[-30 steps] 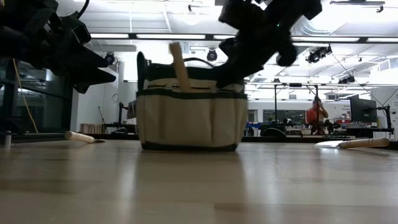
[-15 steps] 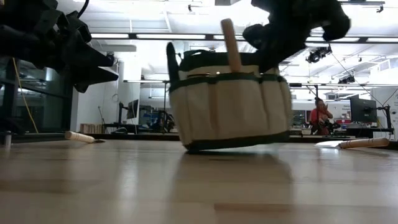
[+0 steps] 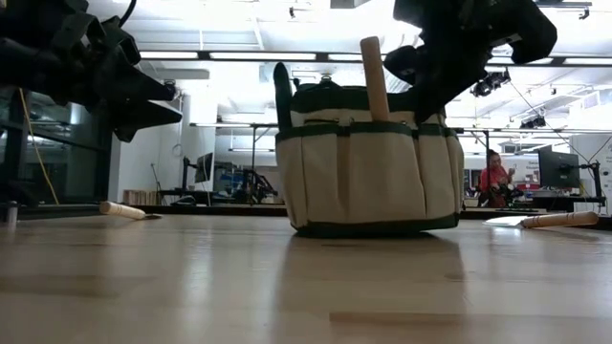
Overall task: Pick & Place Garden tools in Gardening bag
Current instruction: Adjust the light brown gardening bag
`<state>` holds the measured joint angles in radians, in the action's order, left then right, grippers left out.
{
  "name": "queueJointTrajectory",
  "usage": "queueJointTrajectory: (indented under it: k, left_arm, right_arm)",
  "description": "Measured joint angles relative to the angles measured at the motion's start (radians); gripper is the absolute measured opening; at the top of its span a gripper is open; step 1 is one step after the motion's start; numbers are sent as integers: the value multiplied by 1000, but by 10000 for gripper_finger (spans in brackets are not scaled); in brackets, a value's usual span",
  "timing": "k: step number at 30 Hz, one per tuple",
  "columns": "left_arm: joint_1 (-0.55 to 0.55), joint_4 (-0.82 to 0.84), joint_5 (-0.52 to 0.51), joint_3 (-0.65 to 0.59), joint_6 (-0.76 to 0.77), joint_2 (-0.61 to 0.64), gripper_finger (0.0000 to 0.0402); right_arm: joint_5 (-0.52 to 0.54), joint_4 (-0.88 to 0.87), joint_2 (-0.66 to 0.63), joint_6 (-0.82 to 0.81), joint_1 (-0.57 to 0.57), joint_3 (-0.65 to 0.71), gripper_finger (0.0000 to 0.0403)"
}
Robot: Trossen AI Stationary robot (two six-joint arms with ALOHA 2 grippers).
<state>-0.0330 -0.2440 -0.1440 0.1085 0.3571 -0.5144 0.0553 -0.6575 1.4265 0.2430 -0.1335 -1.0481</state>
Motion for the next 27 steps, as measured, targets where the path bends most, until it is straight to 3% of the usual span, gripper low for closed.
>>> queueJointTrajectory:
  k: [15, 27]
  left_arm:
    - [0, 2, 4, 0, 0, 0, 226]
    - [0, 12, 5, 0, 1, 0, 226]
  right_arm:
    - [-2, 5, 0, -143, -12, 0, 19]
    - [-19, 19, -1, -261, -23, 0, 137]
